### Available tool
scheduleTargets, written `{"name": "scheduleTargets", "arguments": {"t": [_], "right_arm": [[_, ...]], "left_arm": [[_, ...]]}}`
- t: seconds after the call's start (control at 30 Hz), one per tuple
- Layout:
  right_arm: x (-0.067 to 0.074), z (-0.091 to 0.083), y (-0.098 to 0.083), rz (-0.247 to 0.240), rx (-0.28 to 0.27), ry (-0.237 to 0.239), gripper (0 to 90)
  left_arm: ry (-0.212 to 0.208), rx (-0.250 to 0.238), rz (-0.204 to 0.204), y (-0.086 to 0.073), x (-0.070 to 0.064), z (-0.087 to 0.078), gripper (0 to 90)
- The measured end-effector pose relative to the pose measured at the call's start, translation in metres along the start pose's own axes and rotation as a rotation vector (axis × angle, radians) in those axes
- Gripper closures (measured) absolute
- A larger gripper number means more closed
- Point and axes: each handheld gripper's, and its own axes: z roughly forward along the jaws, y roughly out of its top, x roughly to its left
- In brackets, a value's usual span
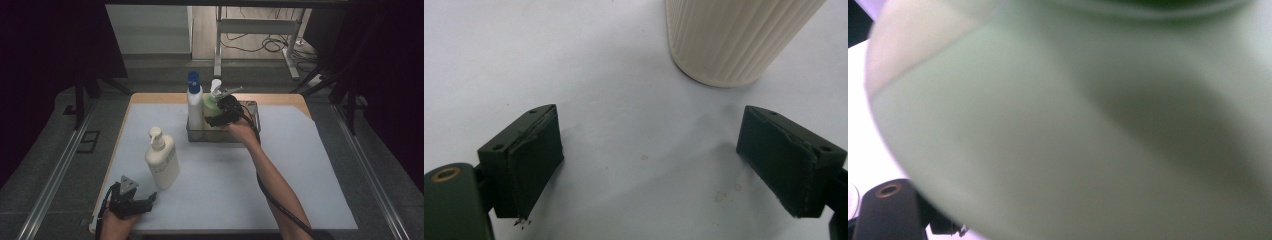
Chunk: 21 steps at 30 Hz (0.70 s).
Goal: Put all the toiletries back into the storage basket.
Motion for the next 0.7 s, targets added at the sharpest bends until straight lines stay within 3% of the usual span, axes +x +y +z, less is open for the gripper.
{"name": "scheduleTargets", "arguments": {"t": [0.5,0.7], "right_arm": [[-0.006,-0.004,-0.005,-0.007,-0.035,0.034,11.1],[-0.003,-0.015,-0.009,-0.031,-0.031,0.020,3.3]], "left_arm": [[0.000,0.000,0.000,0.000,0.000,0.000,10.6],[-0.001,0.000,0.000,0.000,0.000,0.000,10.7]]}}
